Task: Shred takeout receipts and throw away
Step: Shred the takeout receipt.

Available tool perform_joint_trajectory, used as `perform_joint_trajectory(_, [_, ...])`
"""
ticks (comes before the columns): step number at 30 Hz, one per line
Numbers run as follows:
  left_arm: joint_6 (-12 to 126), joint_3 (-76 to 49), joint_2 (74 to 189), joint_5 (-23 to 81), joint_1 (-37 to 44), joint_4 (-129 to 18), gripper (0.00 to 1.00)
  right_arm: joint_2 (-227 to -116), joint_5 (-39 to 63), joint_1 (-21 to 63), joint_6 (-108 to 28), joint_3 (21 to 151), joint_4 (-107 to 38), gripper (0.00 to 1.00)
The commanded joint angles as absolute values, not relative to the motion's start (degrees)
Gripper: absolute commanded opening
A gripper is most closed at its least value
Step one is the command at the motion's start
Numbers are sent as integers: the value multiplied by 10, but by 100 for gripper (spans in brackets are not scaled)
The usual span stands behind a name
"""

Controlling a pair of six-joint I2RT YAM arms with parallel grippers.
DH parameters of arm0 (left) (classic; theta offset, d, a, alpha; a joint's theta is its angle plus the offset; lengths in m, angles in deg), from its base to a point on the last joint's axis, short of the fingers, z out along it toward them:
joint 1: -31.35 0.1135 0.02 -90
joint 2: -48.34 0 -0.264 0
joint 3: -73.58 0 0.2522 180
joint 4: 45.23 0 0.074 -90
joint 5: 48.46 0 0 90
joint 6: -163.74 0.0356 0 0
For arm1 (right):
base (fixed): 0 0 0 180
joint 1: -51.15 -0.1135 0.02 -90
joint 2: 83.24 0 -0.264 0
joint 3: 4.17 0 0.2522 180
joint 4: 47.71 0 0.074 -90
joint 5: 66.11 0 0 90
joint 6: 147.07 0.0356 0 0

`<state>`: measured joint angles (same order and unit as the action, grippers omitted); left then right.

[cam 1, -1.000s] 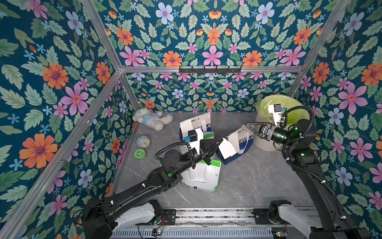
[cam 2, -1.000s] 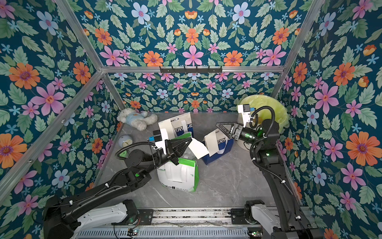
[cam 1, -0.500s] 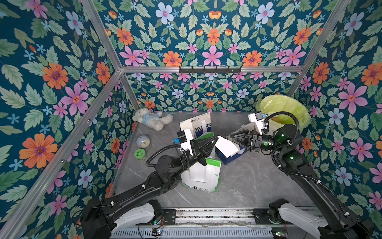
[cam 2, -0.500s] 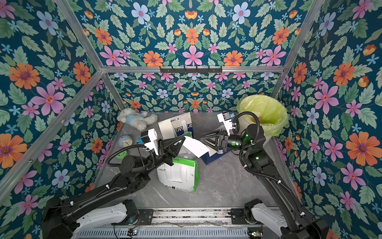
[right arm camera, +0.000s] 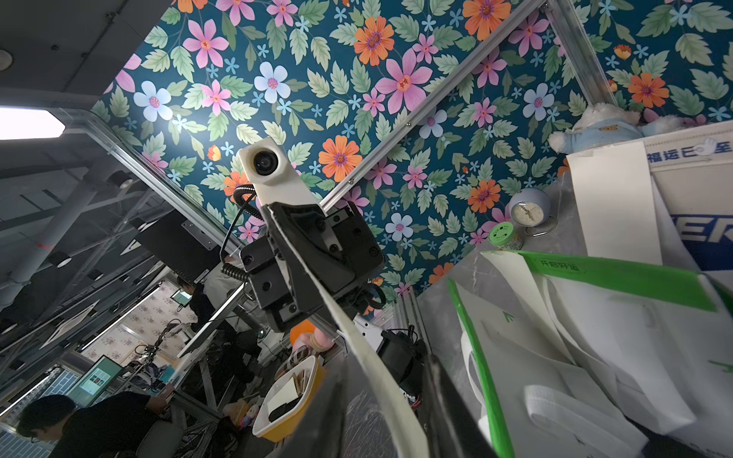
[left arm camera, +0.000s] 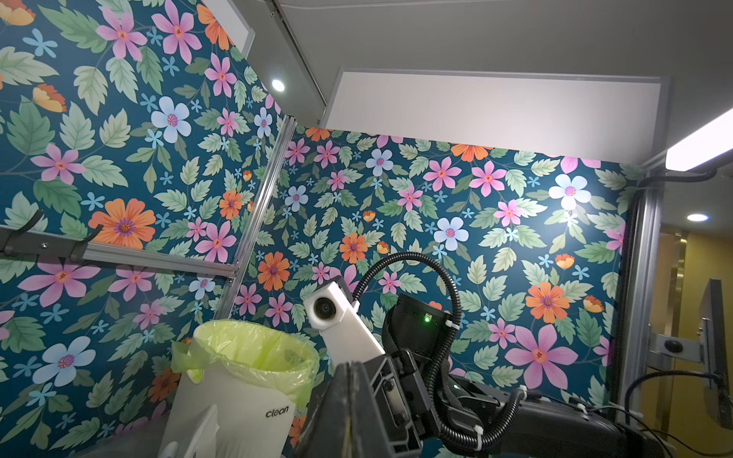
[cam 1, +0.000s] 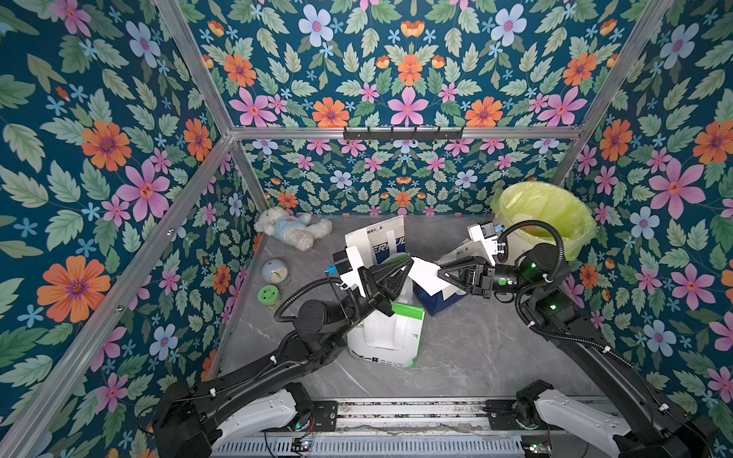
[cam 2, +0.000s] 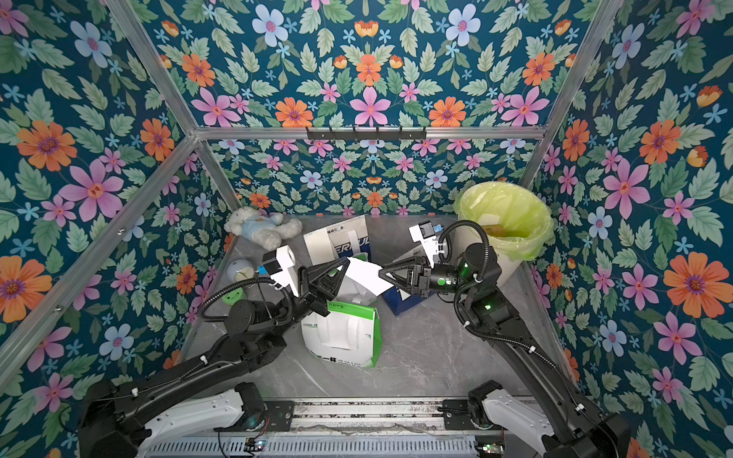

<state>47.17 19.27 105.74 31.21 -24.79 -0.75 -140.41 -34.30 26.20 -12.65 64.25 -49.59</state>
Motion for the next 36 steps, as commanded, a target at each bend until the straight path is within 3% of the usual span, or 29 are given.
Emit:
perform_joint_trajectory(1, [471, 189, 1059, 317, -248, 20, 0, -1401, -337, 260, -117, 640, -532, 11])
perform_joint_trajectory(3, [470, 188, 1061, 320, -247, 20, 0, -1400, -334, 259, -119, 638, -531, 0])
perform_joint_trajectory(8, [482, 185, 1064, 332, -247, -3, 0, -1390, -331, 259, -137, 637, -497, 0])
perform_joint_trajectory(9, [496, 177, 1061, 337, -247, -37, 27, -1387, -330, 259, -154, 645, -465, 0])
perform_joint_trajectory(10, [518, 164, 1055, 346, -247, -86, 66, -1383, -328, 258, -176, 656, -423, 0])
perform_joint_trajectory(11, [540, 150, 1048, 360, -248, -135, 97, -1380, -327, 259, -202, 666, -379, 0])
perform_joint_trajectory(15, [667, 97, 1011, 480, -246, -326, 99, -1374, -318, 259, -326, 727, -182, 0])
perform_joint_trajectory(17, [743, 79, 997, 489, -245, -390, 99, -1379, -314, 258, -382, 753, -96, 0])
perform_joint_trajectory(25, [970, -178, 1123, 277, -241, -835, 99, -1404, -297, 259, -497, 808, 79, 0])
perform_joint_trajectory(29, [1005, -266, 1192, 170, -209, -921, 98, -1401, -292, 260, -510, 819, 102, 0])
perform_joint_trajectory(36, [973, -355, 1262, -56, -130, -934, 84, -1386, -288, 263, -530, 830, 133, 0])
